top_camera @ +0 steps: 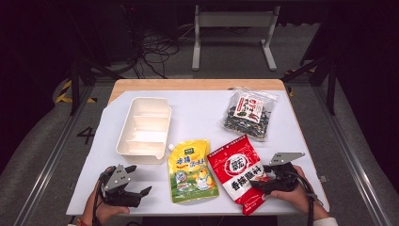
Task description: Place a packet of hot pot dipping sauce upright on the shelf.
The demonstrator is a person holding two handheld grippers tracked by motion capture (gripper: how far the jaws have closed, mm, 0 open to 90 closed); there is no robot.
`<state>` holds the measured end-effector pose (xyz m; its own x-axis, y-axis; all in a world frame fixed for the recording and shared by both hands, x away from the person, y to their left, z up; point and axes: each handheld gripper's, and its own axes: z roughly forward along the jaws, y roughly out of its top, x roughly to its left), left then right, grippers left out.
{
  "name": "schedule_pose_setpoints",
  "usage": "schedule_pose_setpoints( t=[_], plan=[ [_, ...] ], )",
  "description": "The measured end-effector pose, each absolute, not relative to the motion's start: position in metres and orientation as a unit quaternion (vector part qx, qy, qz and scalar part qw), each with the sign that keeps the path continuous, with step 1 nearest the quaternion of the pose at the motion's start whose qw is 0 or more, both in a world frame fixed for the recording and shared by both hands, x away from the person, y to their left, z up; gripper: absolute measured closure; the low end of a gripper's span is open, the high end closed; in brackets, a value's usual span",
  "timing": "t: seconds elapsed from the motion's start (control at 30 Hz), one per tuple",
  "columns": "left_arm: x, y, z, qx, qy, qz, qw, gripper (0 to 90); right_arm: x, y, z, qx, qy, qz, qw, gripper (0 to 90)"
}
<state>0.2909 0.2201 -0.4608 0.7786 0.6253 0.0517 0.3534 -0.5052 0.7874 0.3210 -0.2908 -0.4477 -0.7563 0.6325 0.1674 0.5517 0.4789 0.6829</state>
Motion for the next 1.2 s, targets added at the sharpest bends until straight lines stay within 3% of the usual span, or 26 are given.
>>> schedule_pose_setpoints(
  t=[0.17,0.2,0.23,0.33,0.63,1.03,1.2],
  plan=[
    [0.291,0.220,-0.461,0.850,0.288,0.164,0.410,11.1,0.323,-0.289,-0.448,0.334,0.857,0.392,0.011,54.4],
    [0.291,0.220,-0.461,0.850,0.288,0.164,0.410,11.1,0.323,-0.289,-0.448,0.334,0.857,0.392,0.011,54.4],
    [0.291,0.219,-0.460,0.849,0.288,0.160,0.413,11.1,0.321,-0.288,-0.445,0.333,0.858,0.392,0.019,63.9],
    [0.290,0.217,-0.458,0.847,0.287,0.158,0.418,11.1,0.319,-0.290,-0.442,0.329,0.856,0.398,0.024,70.2],
    [0.294,0.200,-0.442,0.841,0.269,0.138,0.449,11.5,0.308,-0.288,-0.427,0.324,0.828,0.450,0.086,75.2],
    [0.305,0.123,-0.432,0.862,0.201,0.067,0.461,11.0,0.296,-0.294,-0.408,0.322,0.780,0.522,0.123,76.0],
    [0.311,0.093,-0.426,0.858,0.189,0.061,0.474,10.9,0.296,-0.282,-0.407,0.327,0.763,0.539,0.141,76.0]
  ],
)
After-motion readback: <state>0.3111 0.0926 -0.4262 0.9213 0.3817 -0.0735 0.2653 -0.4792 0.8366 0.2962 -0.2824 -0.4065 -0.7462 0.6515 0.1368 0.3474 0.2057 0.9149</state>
